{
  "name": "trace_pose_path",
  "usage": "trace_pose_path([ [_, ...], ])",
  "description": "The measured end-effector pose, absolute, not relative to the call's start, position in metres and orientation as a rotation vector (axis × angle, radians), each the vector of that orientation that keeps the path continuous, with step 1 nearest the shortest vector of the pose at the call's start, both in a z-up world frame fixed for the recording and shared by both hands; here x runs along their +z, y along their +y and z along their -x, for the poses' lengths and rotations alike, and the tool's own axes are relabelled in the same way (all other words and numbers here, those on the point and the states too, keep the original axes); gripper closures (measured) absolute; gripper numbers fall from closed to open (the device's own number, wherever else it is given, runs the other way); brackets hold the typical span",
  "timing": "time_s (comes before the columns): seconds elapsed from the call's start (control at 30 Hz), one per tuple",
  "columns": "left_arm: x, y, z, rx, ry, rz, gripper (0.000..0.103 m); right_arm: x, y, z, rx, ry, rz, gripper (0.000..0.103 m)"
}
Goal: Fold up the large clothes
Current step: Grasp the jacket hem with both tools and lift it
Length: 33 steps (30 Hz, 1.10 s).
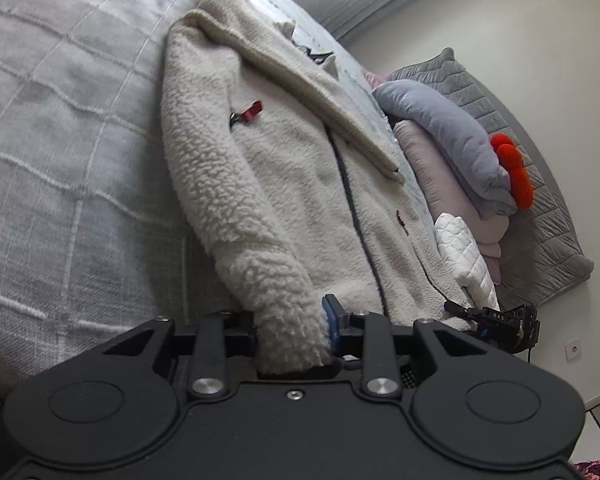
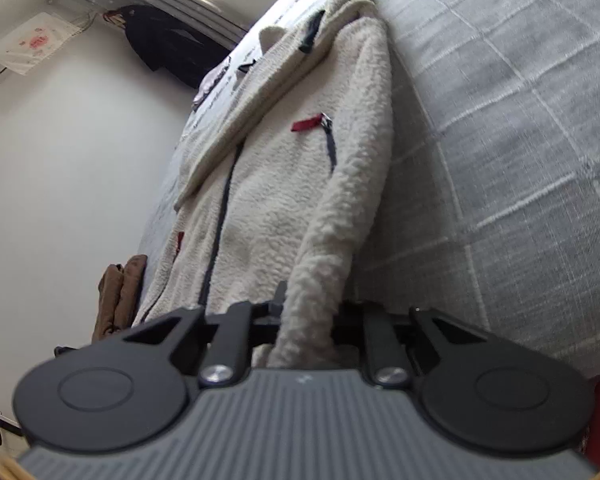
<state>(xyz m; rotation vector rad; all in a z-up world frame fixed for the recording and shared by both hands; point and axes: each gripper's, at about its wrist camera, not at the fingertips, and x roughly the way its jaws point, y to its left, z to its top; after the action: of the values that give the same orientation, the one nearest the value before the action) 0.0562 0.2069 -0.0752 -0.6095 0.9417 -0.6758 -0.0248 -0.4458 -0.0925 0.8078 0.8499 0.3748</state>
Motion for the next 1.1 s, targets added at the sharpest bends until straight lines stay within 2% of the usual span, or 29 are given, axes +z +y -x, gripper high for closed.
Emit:
trace_pose_path([
  [0.37,0.019,0.188,-0.099,-0.646,0.562,0.559,0.077,0.005,-0.435,-0.011,0.418,0.55,-0.7,0.09],
  [0.57,0.065,0.177,-0.17,-0.544,0.416,0.508,0.077,0.046,-0.45,-0.079,0.367,0.41,-0.723,0.09],
  [0.7,0.08,0.16,-0.233,-0.492,0.38,0.475,0.077,0.056,-0.459,-0.137,0.324,0.361,-0.727,0.09],
  [0.9,0.067,0.128,-0.33,-0.382,0.376,0.373,0.077,0.046,-0.467,-0.233,0.236,0.375,-0.729,0.09],
  [1.1,0.005,0.107,-0.415,-0.314,0.447,0.359,0.073,-0.004,-0.472,-0.317,0.169,0.46,-0.748,0.09],
])
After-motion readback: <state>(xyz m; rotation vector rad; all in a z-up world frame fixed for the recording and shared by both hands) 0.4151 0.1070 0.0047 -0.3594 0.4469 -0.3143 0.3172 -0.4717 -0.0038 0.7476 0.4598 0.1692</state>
